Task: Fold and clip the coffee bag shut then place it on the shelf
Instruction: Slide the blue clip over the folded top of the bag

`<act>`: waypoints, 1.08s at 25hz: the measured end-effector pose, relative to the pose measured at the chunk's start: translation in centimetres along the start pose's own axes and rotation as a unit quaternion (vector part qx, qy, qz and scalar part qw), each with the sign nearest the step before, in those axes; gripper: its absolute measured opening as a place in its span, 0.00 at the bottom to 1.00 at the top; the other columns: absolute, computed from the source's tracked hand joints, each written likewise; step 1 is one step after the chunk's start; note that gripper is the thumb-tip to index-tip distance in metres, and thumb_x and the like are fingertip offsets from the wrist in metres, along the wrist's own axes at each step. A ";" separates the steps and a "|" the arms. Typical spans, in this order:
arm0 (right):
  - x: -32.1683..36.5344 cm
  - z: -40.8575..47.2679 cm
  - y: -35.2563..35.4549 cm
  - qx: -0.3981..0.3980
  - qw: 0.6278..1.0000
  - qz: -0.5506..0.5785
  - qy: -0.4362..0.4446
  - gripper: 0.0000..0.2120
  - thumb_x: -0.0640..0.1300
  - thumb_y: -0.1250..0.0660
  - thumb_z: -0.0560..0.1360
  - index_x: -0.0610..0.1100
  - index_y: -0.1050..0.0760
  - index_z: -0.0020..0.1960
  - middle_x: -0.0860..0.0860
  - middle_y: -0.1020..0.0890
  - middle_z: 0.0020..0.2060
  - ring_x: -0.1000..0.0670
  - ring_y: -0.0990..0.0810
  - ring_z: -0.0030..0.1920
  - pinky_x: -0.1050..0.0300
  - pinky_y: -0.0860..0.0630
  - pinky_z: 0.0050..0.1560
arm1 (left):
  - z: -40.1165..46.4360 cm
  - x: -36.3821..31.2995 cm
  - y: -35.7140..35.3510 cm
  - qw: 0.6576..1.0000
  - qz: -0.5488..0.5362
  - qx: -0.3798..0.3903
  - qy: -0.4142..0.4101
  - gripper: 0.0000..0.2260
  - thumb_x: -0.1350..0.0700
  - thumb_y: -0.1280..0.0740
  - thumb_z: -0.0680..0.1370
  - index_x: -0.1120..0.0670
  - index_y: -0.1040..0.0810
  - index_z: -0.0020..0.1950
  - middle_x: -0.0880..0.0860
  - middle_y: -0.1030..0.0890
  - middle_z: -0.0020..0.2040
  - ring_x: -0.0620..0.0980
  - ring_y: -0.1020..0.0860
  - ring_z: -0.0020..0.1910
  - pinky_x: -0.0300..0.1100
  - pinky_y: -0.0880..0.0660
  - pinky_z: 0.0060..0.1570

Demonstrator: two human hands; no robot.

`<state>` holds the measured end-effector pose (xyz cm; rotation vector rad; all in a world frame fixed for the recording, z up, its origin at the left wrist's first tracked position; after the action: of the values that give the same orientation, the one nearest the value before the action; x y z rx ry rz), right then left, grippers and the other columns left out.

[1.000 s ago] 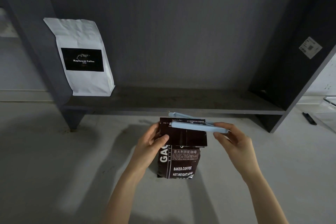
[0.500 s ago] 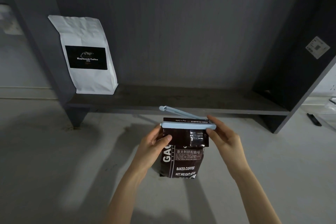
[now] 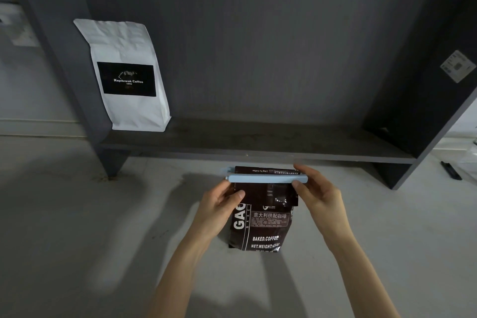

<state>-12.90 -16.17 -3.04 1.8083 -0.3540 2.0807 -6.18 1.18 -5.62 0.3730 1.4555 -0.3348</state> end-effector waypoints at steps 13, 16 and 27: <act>-0.4 0.1 -0.3 -0.034 0.999 -0.035 0.017 0.13 0.35 0.36 0.73 0.53 0.26 0.47 0.44 0.20 0.46 0.53 0.21 0.43 0.73 0.24 0.34 | 0.0 -0.3 -0.4 0.999 -0.017 -0.028 -0.001 0.11 0.65 0.37 0.75 0.51 0.26 0.52 0.42 0.21 0.45 0.29 0.22 0.40 0.22 0.28 0.38; -0.4 0.1 -0.3 -0.034 0.999 -0.027 0.012 0.11 0.34 0.36 0.73 0.49 0.26 0.50 0.44 0.20 0.45 0.55 0.21 0.42 0.74 0.25 0.33 | 0.0 -0.1 -0.2 0.998 -0.044 -0.049 0.007 0.10 0.61 0.36 0.74 0.53 0.27 0.54 0.46 0.20 0.48 0.31 0.21 0.42 0.23 0.28 0.39; -0.4 0.0 -0.2 -0.036 0.999 -0.014 0.010 0.13 0.33 0.36 0.72 0.51 0.26 0.46 0.50 0.20 0.40 0.65 0.20 0.35 0.74 0.25 0.33 | 0.0 -0.3 0.0 0.997 -0.015 -0.079 -0.017 0.08 0.53 0.39 0.76 0.43 0.26 0.52 0.41 0.19 0.48 0.32 0.22 0.47 0.32 0.27 0.51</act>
<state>-12.79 -15.98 -3.49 1.7393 -0.3920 2.0399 -6.19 1.22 -5.33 0.2175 1.4451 -0.2473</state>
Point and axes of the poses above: each hand's wrist, its own z-axis towards the middle knuckle, its own y-axis out of the back of the hand, x = y × z, the point moved 1 cm from there along z, towards the middle knuckle
